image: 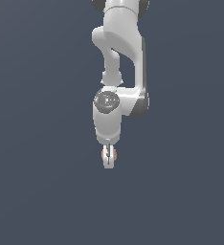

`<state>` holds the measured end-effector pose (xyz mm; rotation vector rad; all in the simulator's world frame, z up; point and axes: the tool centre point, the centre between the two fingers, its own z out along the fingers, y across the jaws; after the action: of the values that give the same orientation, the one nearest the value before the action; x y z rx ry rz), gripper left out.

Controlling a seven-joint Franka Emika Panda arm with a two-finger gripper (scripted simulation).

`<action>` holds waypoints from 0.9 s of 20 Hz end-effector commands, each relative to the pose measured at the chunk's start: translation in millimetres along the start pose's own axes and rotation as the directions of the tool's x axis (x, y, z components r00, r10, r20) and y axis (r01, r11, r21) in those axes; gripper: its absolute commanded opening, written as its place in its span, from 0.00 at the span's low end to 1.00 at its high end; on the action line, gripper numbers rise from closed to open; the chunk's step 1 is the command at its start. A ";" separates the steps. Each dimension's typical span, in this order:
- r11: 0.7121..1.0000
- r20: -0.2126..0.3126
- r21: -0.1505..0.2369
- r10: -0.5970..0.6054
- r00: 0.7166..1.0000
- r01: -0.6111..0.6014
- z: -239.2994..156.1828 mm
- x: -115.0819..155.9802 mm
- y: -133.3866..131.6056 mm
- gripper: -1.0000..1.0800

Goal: Pick up the object and move it to a goal position.

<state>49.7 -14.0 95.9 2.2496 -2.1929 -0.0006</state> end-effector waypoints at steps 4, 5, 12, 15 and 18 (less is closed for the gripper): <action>1.000 0.000 0.000 0.003 1.000 -0.003 1.8 -0.1 -0.1 0.96; 1.000 0.000 0.000 0.003 1.000 -0.003 3.8 0.1 0.0 0.96; 1.000 0.000 0.000 0.007 1.000 -0.007 37.1 0.4 1.1 0.96; 1.000 0.000 0.000 0.008 1.000 -0.008 47.6 0.4 1.1 0.96; 1.000 0.000 0.000 0.008 1.000 -0.008 50.4 0.1 0.0 0.96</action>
<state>48.6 -14.4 46.6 2.2398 -2.2008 -0.0022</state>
